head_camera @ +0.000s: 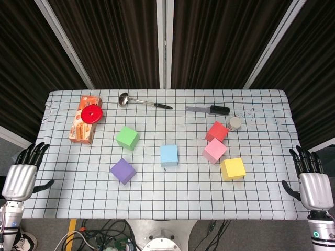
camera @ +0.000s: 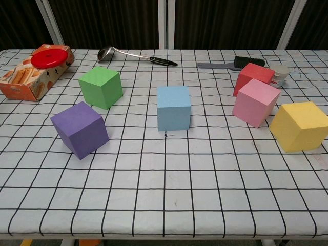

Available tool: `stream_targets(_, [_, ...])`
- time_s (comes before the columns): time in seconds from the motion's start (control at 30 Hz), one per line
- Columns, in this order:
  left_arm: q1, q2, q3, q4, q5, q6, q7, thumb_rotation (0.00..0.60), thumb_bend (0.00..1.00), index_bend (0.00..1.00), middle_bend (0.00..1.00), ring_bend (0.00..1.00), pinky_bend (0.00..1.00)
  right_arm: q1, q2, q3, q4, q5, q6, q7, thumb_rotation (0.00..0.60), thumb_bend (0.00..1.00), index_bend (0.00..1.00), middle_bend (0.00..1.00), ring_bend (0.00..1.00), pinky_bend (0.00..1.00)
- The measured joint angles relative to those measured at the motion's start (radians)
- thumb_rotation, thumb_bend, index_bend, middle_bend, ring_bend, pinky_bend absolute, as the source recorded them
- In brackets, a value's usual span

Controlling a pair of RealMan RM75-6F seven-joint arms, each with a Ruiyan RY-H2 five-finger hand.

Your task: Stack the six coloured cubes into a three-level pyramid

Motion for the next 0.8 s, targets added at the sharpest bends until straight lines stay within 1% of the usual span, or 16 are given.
stream_targets(0.23, [-0.012,-0.018,-0.006,0.026,-0.017,-0.026,-0.024,0.600,0.00,0.04,0.03,0.00,0.13,-0.002,-0.010,0.002,0.013,0.004,0.003,0.018,0.600,0.16,0.00,0.00,0.00,0.00])
stream_targets(0.47, [-0.017,-0.007,-0.003,0.003,-0.005,-0.027,-0.021,0.600,0.00,0.04,0.03,0.00,0.13,0.005,-0.014,0.010,0.002,0.010,-0.003,0.015,0.600,0.16,0.00,0.00,0.00,0.00])
stream_targets(0.63, [-0.016,-0.013,0.019,-0.012,0.004,-0.042,-0.027,0.600,0.00,0.04,0.03,0.00,0.13,0.011,-0.011,0.005,0.006,0.009,-0.023,0.016,0.600,0.16,0.00,0.00,0.00,0.00])
stream_targets(0.8, [-0.015,-0.048,0.027,0.001,0.005,-0.051,-0.021,0.600,0.00,0.04,0.04,0.00,0.13,0.011,0.002,0.005,0.015,0.018,-0.029,0.034,0.600,0.16,0.00,0.00,0.00,0.00])
